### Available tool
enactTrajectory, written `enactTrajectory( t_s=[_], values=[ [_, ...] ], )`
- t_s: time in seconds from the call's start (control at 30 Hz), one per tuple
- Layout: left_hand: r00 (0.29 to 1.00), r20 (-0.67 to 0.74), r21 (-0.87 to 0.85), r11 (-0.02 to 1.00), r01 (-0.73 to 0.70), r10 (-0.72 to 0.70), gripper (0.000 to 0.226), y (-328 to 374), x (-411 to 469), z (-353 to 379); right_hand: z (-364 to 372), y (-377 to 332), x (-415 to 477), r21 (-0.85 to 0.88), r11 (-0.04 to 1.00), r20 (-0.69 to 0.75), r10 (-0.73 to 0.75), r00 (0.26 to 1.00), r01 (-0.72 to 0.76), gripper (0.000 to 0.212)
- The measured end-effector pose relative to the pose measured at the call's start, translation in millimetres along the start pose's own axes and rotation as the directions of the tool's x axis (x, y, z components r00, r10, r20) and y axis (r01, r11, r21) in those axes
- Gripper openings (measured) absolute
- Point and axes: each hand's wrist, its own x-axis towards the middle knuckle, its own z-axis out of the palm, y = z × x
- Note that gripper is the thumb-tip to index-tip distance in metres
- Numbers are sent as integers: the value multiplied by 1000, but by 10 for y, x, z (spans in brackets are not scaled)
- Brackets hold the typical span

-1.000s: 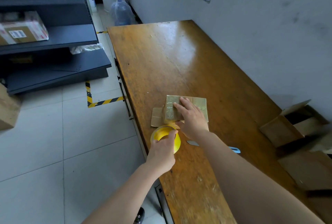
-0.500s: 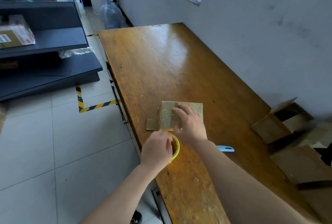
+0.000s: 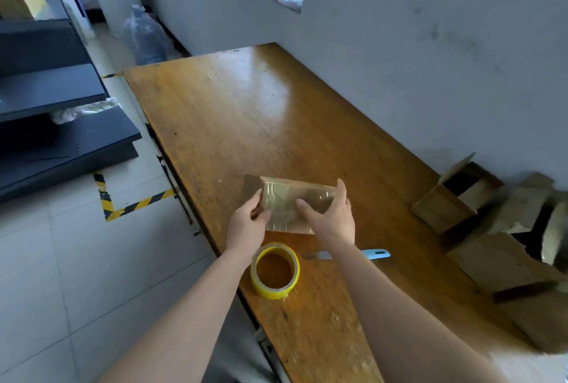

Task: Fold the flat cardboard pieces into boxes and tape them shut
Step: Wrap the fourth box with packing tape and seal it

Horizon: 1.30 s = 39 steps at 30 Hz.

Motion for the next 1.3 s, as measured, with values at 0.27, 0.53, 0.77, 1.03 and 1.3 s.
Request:
enactTrajectory(
  t_s=[0.27, 0.53, 0.77, 1.03, 1.3],
  values=[
    [995, 75, -547, 831, 101, -72, 30, 187, 192, -84, -46, -11, 92, 169, 981, -102, -78, 992, 95, 47],
    [984, 127, -419, 892, 170, -127, 104, 53, 290, -6, -10, 116, 179, 151, 988, 192, -15, 981, -14, 72],
    [995, 94, -197, 980, -14, 33, 105, 249, 418, 195, -93, 40, 264, 195, 980, 266, -21, 964, -33, 118],
    [945, 327, -119, 992, 49, -8, 120, 387, 733, 239, -169, 59, 528, 424, 898, 224, 21, 974, -117, 99],
    [804, 587, -6, 993, 116, -90, 113, 515, 1269, -16, 121, -258, 780, 439, 823, 168, 318, 933, -360, 129]
  ],
)
